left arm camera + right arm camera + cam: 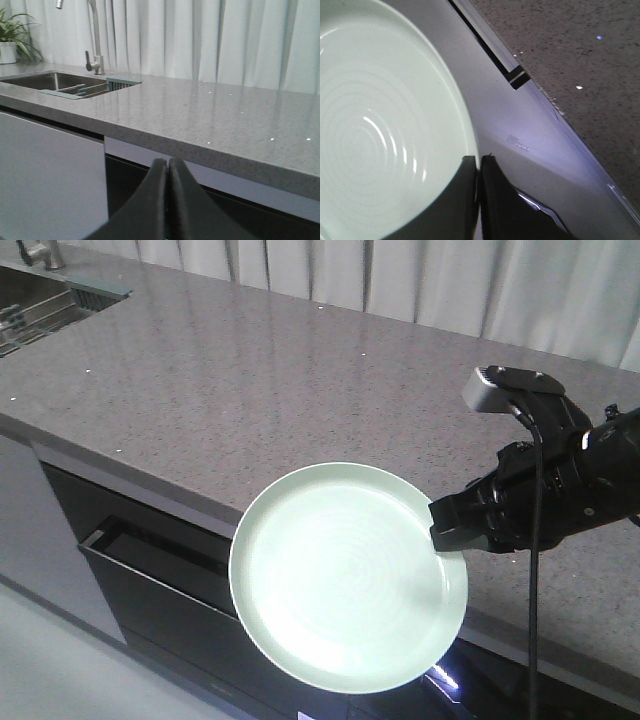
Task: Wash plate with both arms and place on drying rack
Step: 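Hold the plate in the right gripper while the base backs away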
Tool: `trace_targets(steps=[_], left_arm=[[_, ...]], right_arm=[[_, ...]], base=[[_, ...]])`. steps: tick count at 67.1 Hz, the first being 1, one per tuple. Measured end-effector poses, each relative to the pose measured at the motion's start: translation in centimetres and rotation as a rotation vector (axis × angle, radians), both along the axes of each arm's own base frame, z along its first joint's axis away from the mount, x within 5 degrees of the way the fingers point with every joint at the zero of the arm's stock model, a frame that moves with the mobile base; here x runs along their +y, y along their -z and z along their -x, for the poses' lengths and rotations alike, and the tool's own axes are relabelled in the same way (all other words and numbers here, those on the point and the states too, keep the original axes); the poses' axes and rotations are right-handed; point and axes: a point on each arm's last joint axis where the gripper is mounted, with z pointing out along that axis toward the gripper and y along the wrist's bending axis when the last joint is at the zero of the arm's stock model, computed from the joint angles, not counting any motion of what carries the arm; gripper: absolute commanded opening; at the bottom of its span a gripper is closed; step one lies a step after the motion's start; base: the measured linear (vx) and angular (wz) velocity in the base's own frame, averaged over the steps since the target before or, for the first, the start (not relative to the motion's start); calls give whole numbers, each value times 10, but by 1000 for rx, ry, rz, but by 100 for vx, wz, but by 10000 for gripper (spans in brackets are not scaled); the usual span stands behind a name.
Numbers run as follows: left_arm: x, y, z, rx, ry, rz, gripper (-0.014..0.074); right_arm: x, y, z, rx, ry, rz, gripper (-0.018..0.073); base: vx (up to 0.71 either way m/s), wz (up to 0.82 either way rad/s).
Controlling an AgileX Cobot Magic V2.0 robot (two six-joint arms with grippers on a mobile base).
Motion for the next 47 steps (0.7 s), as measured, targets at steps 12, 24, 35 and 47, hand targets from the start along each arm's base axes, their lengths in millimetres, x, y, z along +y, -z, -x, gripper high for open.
trace_targets(steps=[12,24,35,47], left_arm=[[0,0,0,0,0,0,-6],[0,0,0,0,0,0,-6],[0,0,0,0,0,0,-6],[0,0,0,0,0,0,-6]], right_arm=[[0,0,0,0,0,0,-1],[0,0,0,0,0,0,-1],[0,0,0,0,0,0,-1],[0,0,0,0,0,0,-1]], base=[[-9,36],[-9,36],[-9,36],[-10,38]])
